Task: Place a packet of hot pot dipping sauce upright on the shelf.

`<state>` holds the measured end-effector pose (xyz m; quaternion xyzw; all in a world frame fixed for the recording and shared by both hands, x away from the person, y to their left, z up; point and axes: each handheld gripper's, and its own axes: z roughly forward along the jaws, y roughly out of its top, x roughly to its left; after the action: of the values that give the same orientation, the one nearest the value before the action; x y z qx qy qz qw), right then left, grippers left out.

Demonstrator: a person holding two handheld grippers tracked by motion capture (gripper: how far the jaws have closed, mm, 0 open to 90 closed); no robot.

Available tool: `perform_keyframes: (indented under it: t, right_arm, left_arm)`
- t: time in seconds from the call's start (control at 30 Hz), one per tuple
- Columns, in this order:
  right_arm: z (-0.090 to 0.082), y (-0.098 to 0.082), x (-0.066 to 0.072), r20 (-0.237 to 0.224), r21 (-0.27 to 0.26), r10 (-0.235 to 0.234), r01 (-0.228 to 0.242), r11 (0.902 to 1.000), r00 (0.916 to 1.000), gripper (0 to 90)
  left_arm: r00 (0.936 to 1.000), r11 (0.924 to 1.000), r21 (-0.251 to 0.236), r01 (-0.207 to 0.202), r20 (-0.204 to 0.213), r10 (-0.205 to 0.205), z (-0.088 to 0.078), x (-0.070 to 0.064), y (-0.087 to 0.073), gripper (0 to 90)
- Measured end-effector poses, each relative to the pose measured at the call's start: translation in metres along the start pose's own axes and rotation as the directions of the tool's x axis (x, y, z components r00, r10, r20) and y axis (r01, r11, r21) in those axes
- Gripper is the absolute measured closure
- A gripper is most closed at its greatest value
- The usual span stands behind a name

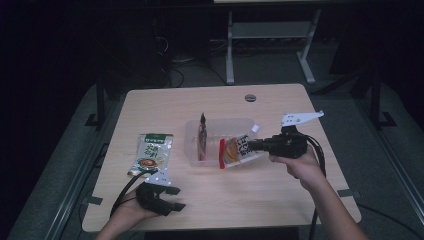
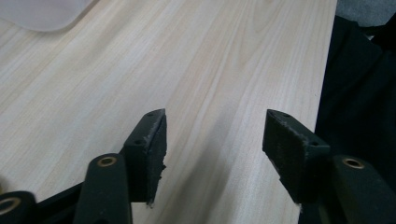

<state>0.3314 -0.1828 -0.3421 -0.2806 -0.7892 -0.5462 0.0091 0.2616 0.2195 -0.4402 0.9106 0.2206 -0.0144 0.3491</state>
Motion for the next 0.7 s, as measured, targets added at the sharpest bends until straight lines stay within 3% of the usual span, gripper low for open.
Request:
perform_keyframes:
  t: [0.7]
  right_arm:
    - [0.032, 0.031, -0.027, 0.082, 0.04, -0.001, -0.002, 0.9992, 0.9966, 89.9]
  left_arm:
    - [0.9999, 0.9999, -0.01, 0.011, -0.011, -0.011, -0.001, 0.003, -0.002, 37.1]
